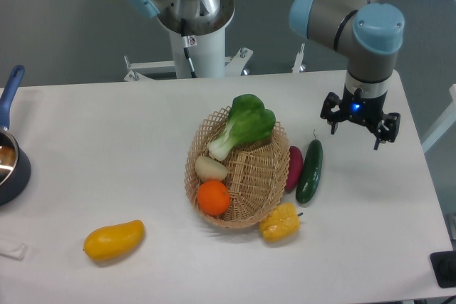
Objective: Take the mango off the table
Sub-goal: 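Move the open gripper from beside the cucumber toward the basket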
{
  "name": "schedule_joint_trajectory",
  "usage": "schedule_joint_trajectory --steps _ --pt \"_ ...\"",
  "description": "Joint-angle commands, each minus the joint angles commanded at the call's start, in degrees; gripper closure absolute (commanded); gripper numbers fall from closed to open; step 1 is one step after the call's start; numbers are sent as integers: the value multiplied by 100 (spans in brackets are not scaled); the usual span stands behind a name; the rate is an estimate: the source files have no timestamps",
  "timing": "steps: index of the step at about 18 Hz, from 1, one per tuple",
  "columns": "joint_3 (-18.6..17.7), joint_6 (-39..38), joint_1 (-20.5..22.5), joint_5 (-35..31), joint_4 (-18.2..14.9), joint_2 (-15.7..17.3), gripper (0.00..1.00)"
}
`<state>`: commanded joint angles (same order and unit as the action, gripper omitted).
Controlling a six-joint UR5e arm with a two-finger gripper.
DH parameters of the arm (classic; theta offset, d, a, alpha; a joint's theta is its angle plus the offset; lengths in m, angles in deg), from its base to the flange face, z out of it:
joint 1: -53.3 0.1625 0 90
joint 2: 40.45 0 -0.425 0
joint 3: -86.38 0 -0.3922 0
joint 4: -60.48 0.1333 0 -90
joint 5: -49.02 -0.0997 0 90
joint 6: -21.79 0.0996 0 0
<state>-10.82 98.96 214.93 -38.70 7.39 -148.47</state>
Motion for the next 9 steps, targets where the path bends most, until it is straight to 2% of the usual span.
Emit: schedule_joint_trajectory --steps 9 --pt "27 -131 -17 35 9 18 0"
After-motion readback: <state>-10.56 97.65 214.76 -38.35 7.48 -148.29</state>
